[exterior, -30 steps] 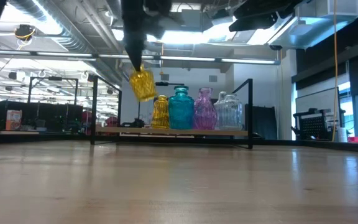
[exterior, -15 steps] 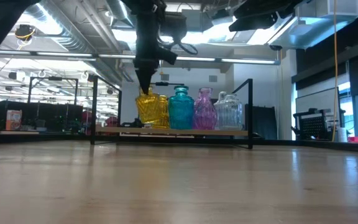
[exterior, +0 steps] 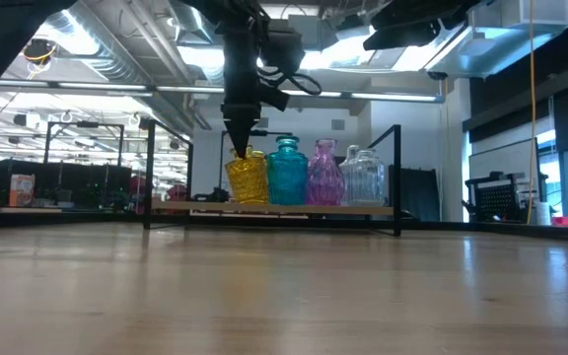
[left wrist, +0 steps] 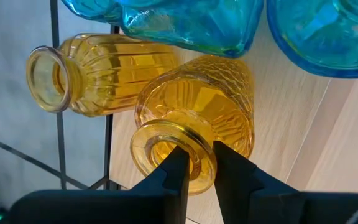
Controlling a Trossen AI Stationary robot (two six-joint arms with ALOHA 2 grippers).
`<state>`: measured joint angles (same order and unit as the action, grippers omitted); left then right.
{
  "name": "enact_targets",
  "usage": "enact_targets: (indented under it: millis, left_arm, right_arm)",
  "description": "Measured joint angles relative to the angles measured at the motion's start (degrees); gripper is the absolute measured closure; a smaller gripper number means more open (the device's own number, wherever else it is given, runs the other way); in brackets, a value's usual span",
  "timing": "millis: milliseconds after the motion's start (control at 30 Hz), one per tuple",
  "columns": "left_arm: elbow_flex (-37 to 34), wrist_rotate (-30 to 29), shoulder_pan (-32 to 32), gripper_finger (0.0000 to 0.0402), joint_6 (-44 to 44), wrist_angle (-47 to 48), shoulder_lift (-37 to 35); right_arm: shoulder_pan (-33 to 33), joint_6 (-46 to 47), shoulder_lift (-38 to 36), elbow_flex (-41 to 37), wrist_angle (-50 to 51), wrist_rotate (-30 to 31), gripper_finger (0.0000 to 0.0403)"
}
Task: Sort vases onto shelf
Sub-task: Put the top yellow vase on the shelf aligned with the other yellow vase
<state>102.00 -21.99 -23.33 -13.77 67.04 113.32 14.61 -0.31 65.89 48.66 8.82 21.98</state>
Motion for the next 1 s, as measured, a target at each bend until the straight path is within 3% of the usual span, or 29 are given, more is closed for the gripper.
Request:
enact_targets:
  millis: [1000]
  left_arm:
    - [0.00, 3.03, -0.81, 0.0328, -0.31, -4.43, -0.02]
  right_arm:
    - [0.00, 0.02, 0.00, 0.00, 0.00, 0.00, 0.0070]
